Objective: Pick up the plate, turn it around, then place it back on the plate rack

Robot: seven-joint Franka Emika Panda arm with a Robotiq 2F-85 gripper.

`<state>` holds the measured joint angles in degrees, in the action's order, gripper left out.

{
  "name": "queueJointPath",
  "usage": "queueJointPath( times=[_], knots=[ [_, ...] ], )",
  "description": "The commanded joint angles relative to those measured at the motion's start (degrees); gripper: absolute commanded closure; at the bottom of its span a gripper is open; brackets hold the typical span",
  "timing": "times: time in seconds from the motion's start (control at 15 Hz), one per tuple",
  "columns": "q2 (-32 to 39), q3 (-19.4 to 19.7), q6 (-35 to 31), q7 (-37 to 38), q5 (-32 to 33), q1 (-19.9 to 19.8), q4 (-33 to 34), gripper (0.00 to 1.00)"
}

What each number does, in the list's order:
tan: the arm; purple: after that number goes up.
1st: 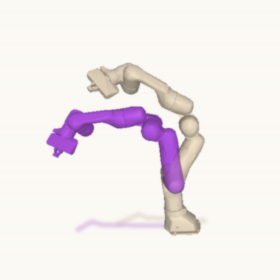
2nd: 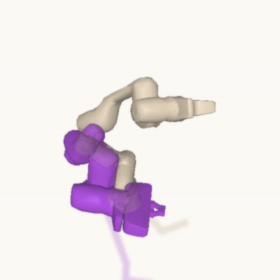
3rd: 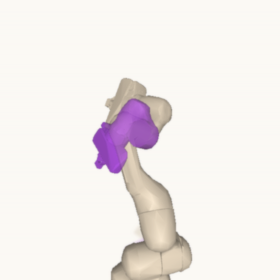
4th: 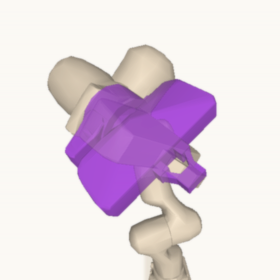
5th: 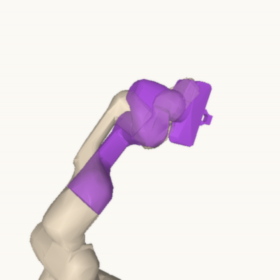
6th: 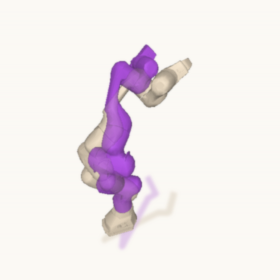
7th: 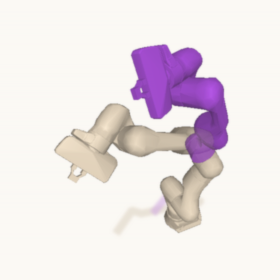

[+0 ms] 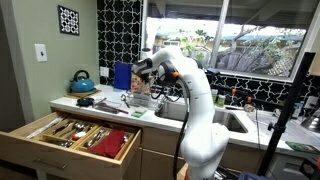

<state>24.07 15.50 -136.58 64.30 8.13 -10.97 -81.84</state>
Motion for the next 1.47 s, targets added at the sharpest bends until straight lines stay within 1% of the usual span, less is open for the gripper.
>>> queueJointPath(
  times=[0.0, 0.07, 0.13, 0.2, 0.33, 0.4, 0.47, 0.6, 0.8, 1.4],
  knots=[
    [1.6, 0.4, -1.5, 0.6, -2.0, -0.1, 2.0, 0.68],
    [1.7, 0.4, -2.0, 0.9, -2.2, 0.0, 2.3, 0.70],
    [1.8, 0.4, -2.4, 1.0, -2.5, 0.0, 2.4, 0.76],
    [1.9, 0.4, -2.9, 1.2, -2.6, 0.0, 2.5, 0.84],
    [2.1, 0.4, -3.5, 1.4, -2.9, 0.1, 2.5, 0.86],
    [2.0, -0.2, -4.1, 2.0, -2.2, -0.2, 2.3, 0.95],
    [2.1, -0.3, -4.4, 2.1, -2.2, -0.2, 2.5, 0.93],
    [2.2, -0.4, -5.6, 2.1, -2.1, -0.2, 2.8, 0.96],
    [2.3, -0.4, -5.8, 2.0, -1.8, 0.0, 3.2, 0.93],
    [-0.1, -0.5, -5.5, 0.7, -1.0, 0.7, 2.9, 0.94]
  ],
)
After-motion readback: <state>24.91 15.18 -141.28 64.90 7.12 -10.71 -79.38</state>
